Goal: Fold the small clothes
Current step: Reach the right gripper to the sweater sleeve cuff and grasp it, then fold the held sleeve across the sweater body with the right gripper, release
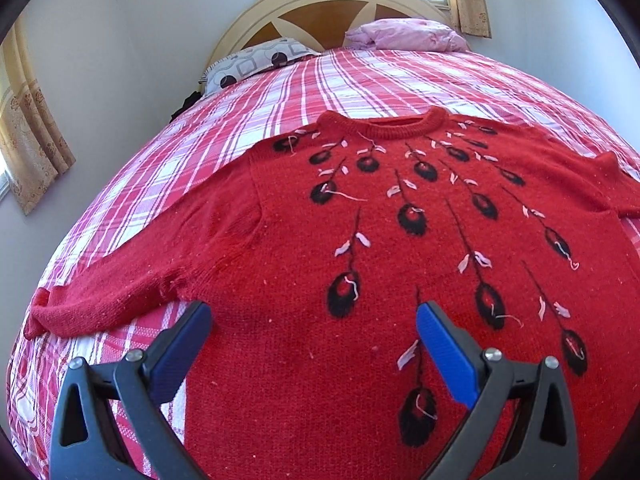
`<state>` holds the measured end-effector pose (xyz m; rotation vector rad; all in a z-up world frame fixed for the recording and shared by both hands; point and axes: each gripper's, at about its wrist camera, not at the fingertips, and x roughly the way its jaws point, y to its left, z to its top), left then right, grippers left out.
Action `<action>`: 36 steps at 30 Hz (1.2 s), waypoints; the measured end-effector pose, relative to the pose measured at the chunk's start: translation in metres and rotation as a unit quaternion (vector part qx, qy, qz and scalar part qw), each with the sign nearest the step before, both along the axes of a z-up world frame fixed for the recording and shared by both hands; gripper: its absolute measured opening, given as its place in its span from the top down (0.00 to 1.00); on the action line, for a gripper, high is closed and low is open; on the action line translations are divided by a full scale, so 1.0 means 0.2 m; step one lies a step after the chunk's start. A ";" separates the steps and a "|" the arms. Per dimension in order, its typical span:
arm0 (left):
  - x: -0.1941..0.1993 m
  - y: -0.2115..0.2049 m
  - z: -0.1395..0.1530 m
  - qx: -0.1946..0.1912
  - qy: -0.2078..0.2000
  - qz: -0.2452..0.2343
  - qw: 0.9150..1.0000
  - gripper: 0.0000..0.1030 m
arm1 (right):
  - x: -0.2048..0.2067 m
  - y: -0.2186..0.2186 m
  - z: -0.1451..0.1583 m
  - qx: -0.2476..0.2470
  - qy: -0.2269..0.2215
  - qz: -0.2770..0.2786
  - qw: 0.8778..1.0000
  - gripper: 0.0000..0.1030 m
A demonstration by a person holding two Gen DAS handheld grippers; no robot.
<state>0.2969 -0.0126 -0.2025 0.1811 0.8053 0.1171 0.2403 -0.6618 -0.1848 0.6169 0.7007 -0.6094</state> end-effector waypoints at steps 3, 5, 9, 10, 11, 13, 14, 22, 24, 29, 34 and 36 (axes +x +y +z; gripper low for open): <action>0.01 0.01 -0.01 -0.013 0.008 0.000 1.000 0.00 | 0.00 0.02 0.02 0.000 -0.007 0.007 1.000 0.84; 0.02 0.03 -0.02 -0.025 0.014 0.003 1.000 0.00 | 0.01 0.06 0.06 -0.006 -0.013 0.020 1.000 0.85; 0.02 0.03 -0.02 -0.031 0.012 0.004 0.999 0.00 | 0.06 0.19 0.16 -0.035 -0.021 0.053 0.998 0.85; 0.02 0.03 -0.02 -0.030 0.010 0.004 0.999 0.00 | 0.08 0.22 0.18 -0.039 -0.021 0.060 0.997 0.85; 0.01 0.03 -0.02 -0.030 0.010 0.004 1.000 0.00 | 0.10 0.26 0.20 -0.042 -0.021 0.068 0.997 0.85; 0.01 0.03 -0.02 -0.031 0.011 0.003 0.999 0.00 | 0.13 0.32 0.22 -0.044 -0.020 0.083 0.995 0.86; 0.01 0.03 -0.02 -0.033 0.014 0.001 0.999 0.00 | 0.15 0.36 0.23 -0.045 -0.020 0.093 0.994 0.86; 0.02 0.02 -0.02 -0.032 0.012 -0.002 0.999 0.00 | 0.32 0.82 0.31 -0.070 -0.021 0.204 0.976 0.88; 0.02 0.02 -0.03 -0.033 0.013 -0.003 0.999 0.00 | 0.37 0.97 0.33 -0.077 -0.022 0.236 0.968 0.88; 0.02 0.03 -0.03 -0.039 0.015 -0.004 0.999 0.00 | 0.47 1.36 0.30 -0.096 -0.019 0.309 0.946 0.88; 0.01 0.02 -0.03 -0.040 0.014 -0.007 0.999 0.00 | 0.53 1.64 0.16 -0.126 0.000 0.354 0.926 0.88; 0.01 0.02 -0.03 -0.040 0.018 -0.013 0.999 0.00 | 0.55 1.69 0.09 -0.133 0.006 0.369 0.920 0.87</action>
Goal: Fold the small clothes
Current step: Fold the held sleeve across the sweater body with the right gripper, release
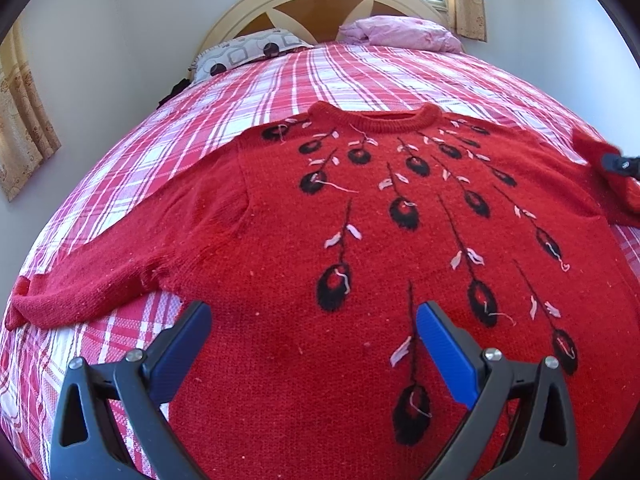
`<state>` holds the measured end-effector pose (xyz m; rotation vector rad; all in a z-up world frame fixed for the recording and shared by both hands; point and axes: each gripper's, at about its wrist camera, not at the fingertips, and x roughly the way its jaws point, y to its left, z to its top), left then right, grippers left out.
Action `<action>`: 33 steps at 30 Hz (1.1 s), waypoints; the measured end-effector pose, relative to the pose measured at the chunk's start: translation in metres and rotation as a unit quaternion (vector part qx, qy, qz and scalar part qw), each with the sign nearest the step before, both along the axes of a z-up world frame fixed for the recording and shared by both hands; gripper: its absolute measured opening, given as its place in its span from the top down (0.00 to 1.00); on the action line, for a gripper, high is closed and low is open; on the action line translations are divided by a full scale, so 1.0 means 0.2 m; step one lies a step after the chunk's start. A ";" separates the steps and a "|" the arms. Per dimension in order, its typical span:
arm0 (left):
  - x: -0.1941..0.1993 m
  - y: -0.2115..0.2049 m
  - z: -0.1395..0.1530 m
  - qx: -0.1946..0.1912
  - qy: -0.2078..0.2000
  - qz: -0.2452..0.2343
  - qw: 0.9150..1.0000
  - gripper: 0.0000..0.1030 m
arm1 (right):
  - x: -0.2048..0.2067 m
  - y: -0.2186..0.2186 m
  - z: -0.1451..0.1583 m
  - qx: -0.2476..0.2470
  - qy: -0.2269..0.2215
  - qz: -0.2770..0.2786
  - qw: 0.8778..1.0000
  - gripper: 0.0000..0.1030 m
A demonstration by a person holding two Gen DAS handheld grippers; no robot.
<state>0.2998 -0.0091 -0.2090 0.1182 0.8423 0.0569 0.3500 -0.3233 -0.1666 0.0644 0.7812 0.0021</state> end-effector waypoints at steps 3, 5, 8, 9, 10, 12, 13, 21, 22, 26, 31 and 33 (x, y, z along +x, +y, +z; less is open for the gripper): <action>0.00 -0.01 0.01 -0.003 0.011 -0.016 1.000 0.00 | -0.01 0.04 -0.06 0.006 0.001 0.032 0.999 0.80; -0.01 -0.01 0.08 -0.016 0.008 -0.024 1.000 0.00 | -0.06 0.02 -0.06 0.019 -0.001 0.041 0.999 0.58; -0.03 -0.07 0.21 -0.036 -0.005 -0.050 0.998 0.00 | -0.19 -0.05 -0.01 0.025 -0.025 0.029 0.999 0.42; -0.03 -0.09 0.24 -0.039 -0.009 -0.059 0.997 0.00 | -0.23 -0.08 0.01 0.011 -0.032 0.020 0.999 0.42; -0.03 -0.15 0.29 -0.044 -0.013 -0.074 0.996 0.00 | -0.28 -0.11 0.02 -0.002 -0.041 0.010 0.999 0.42; 0.00 -0.25 0.35 -0.052 -0.009 -0.101 0.994 0.00 | -0.36 -0.17 0.02 -0.011 -0.057 -0.010 0.998 0.42; 0.02 -0.33 0.37 -0.058 -0.005 -0.117 0.991 0.00 | -0.40 -0.21 0.02 -0.013 -0.063 -0.024 0.998 0.42; 0.32 -0.91 0.31 -0.107 0.055 -0.191 0.974 0.29 | -0.45 -0.35 -0.02 0.031 -0.074 -0.066 0.995 0.41; 0.35 -0.94 0.30 -0.109 0.062 -0.190 0.974 0.29 | -0.45 -0.35 -0.02 0.033 -0.074 -0.063 0.995 0.41; 0.52 -1.05 0.20 -0.113 0.084 -0.177 0.974 0.29 | -0.44 -0.36 -0.04 0.037 -0.073 -0.061 0.995 0.41; 0.60 -1.07 0.09 -0.132 0.113 -0.151 0.973 0.55 | -0.45 -0.39 -0.06 0.048 -0.074 -0.065 0.994 0.40; 0.58 -1.08 0.11 -0.144 0.106 -0.167 0.970 0.88 | -0.45 -0.40 -0.07 0.052 -0.068 -0.068 0.994 0.39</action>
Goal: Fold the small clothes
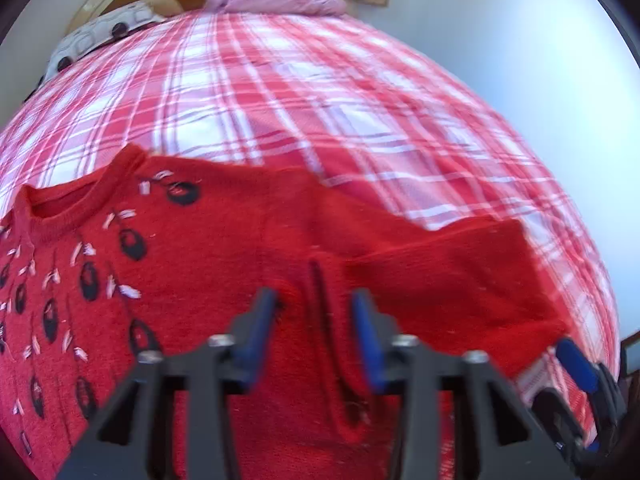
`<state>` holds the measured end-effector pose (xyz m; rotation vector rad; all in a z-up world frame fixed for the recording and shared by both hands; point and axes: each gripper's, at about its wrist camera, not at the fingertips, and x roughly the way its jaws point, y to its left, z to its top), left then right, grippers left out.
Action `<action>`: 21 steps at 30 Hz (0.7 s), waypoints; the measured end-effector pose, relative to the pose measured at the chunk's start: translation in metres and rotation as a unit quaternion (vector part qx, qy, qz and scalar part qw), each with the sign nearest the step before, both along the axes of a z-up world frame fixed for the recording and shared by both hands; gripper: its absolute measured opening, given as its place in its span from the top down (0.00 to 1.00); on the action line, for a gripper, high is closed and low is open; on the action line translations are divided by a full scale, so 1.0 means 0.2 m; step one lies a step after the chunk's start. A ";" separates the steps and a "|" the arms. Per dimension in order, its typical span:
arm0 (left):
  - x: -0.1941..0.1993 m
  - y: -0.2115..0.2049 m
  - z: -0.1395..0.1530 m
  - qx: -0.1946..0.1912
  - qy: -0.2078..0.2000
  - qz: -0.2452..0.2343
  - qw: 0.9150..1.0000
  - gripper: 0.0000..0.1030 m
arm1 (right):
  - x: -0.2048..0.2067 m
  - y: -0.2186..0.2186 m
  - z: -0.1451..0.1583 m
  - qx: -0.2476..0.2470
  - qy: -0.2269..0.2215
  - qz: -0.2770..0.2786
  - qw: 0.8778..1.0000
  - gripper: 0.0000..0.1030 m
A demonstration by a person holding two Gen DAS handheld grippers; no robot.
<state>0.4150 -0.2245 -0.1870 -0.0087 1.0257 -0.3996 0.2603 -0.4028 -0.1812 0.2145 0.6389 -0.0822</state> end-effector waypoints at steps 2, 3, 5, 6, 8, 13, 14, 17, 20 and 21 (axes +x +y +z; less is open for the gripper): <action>-0.01 0.02 0.03 -0.007 0.000 0.000 1.000 0.88 | 0.00 -0.01 -0.01 0.003 0.003 -0.003 1.000 0.39; -0.02 0.06 0.06 -0.022 -0.001 0.003 1.000 0.89 | 0.00 -0.01 -0.01 0.002 0.003 -0.005 1.000 0.39; -0.03 0.11 0.11 -0.041 -0.008 0.006 0.999 0.89 | 0.00 0.00 -0.01 -0.003 0.004 -0.008 1.000 0.39; -0.04 0.14 0.14 -0.048 -0.012 0.007 0.999 0.89 | 0.00 0.00 -0.01 -0.007 0.003 -0.009 1.000 0.39; -0.05 0.21 0.20 -0.057 -0.022 0.012 0.998 0.89 | -0.01 0.01 -0.01 -0.014 0.001 -0.009 1.000 0.39; -0.09 0.35 0.30 -0.070 -0.044 0.014 0.996 0.89 | -0.01 0.04 -0.01 -0.033 0.001 -0.012 0.999 0.38; -0.08 0.33 0.30 -0.064 -0.047 0.006 0.997 0.89 | 0.00 0.04 -0.01 -0.036 0.002 -0.014 0.999 0.38; -0.10 0.29 0.26 -0.046 -0.046 -0.013 0.998 0.89 | 0.00 0.05 -0.01 -0.046 0.005 -0.019 0.999 0.38; -0.05 0.26 0.17 -0.038 -0.029 -0.009 0.999 0.89 | 0.00 0.04 -0.01 -0.043 0.003 -0.019 0.999 0.38; -0.04 0.25 0.14 -0.034 -0.026 -0.007 0.999 0.88 | 0.00 0.03 -0.01 -0.033 0.004 -0.012 0.999 0.38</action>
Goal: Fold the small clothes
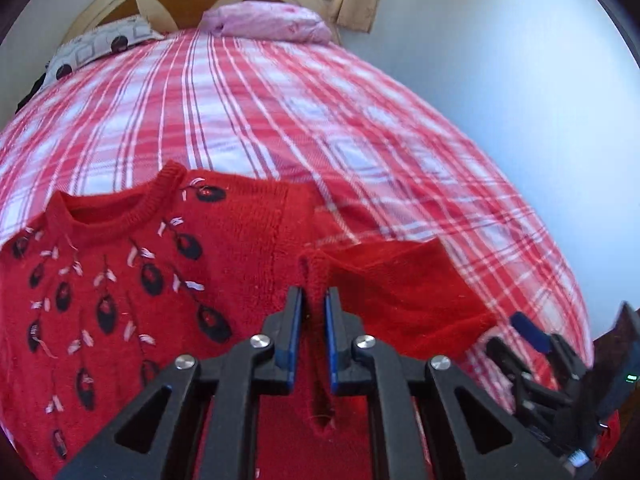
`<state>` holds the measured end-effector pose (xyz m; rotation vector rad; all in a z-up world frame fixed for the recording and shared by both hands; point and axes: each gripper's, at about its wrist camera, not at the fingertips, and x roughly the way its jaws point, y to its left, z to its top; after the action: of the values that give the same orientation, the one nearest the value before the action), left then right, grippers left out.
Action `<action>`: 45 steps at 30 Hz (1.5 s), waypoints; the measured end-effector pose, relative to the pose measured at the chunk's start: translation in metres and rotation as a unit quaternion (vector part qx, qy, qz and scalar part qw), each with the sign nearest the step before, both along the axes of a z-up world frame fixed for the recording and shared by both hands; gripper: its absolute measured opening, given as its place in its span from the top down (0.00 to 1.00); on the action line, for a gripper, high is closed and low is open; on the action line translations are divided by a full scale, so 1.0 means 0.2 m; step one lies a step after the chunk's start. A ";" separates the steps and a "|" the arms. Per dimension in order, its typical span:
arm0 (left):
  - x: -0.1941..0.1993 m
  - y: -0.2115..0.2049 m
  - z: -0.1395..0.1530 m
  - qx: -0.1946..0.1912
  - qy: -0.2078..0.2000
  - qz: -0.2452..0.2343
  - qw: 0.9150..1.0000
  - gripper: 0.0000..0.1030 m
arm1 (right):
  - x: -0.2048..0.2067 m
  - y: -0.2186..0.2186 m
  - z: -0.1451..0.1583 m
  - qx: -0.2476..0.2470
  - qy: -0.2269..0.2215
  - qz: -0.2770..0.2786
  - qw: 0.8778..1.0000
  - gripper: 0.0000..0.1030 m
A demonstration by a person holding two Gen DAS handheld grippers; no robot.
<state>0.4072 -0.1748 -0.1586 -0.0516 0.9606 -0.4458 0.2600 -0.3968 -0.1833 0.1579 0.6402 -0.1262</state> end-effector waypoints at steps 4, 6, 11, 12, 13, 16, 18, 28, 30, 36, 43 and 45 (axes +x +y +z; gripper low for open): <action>0.02 -0.01 -0.08 0.002 0.016 0.005 1.000 0.88 | 0.06 -0.06 -0.03 0.037 0.038 -0.001 0.999 0.38; 0.02 -0.01 -0.07 0.001 0.016 0.002 1.000 0.88 | 0.12 -0.08 -0.06 0.055 0.067 0.012 0.996 0.38; 0.03 0.01 -0.05 -0.008 0.016 0.008 1.000 0.77 | 0.25 -0.12 -0.05 0.051 0.081 0.020 0.995 0.92; 0.03 0.02 -0.05 -0.011 0.018 0.013 1.000 0.63 | 0.25 -0.15 -0.03 0.058 0.073 0.010 0.996 0.92; 0.02 0.03 -0.04 -0.015 0.018 0.015 1.000 0.57 | 0.23 -0.17 0.00 0.059 0.060 0.001 0.996 0.92; 0.00 0.01 -0.03 -0.024 0.011 0.006 1.000 0.47 | 0.13 -0.23 0.11 0.012 0.036 -0.035 0.999 0.92; 0.00 -0.02 -0.04 -0.024 0.015 -0.002 1.000 0.45 | 0.08 -0.29 0.14 0.004 0.033 -0.059 0.998 0.92; 0.01 -0.31 -0.14 0.040 0.044 -0.045 0.997 0.47 | 0.07 -0.41 -0.03 0.048 0.066 -0.051 0.995 0.89; 0.04 -0.29 -0.17 0.027 0.054 -0.036 0.998 0.54 | 0.07 -0.39 -0.04 0.042 0.068 -0.049 0.996 0.89; 0.01 -0.32 -0.13 0.011 0.042 -0.062 0.997 0.93 | 0.10 -0.33 -0.08 0.002 0.090 -0.047 0.995 0.68; -0.01 -0.23 0.03 -0.031 0.024 -0.048 0.998 0.93 | 0.05 -0.28 -0.04 -0.021 0.084 -0.024 0.996 0.34; -0.01 -0.18 0.09 -0.048 0.019 -0.041 0.998 0.93 | 0.03 -0.25 -0.03 -0.032 0.077 -0.020 0.996 0.34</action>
<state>0.4047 -0.2099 -0.1415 -0.1078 0.9816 -0.5680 0.2659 -0.4472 -0.1886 0.0993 0.7865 -0.1987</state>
